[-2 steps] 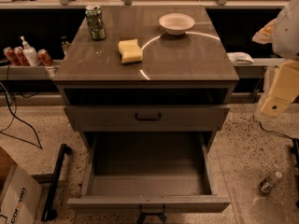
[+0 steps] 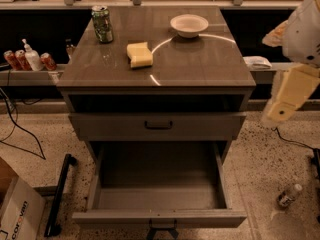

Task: Place sponge into middle drawer

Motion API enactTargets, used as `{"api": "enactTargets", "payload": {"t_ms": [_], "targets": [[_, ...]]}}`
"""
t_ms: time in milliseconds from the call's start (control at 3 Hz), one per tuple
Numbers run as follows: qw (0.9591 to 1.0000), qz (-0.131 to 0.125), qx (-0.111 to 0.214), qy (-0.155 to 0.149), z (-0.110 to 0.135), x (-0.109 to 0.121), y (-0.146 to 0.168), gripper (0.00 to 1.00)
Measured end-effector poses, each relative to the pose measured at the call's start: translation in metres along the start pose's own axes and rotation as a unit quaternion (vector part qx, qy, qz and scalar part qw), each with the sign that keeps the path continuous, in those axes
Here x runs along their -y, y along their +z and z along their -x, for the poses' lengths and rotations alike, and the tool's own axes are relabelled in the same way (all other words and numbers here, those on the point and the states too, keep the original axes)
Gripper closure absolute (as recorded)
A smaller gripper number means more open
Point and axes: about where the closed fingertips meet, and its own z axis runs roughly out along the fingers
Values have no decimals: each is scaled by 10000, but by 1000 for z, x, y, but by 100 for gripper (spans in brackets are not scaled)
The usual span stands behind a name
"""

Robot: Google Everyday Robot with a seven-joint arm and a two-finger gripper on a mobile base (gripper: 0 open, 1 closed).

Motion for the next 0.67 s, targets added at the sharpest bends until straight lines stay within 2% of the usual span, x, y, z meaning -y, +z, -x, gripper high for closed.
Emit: {"api": "enactTargets", "payload": {"t_ms": [333,667], "targets": [[9990,2,410,186,7,9,16,0],[9963,34,802,309,18,24,37,0]]}}
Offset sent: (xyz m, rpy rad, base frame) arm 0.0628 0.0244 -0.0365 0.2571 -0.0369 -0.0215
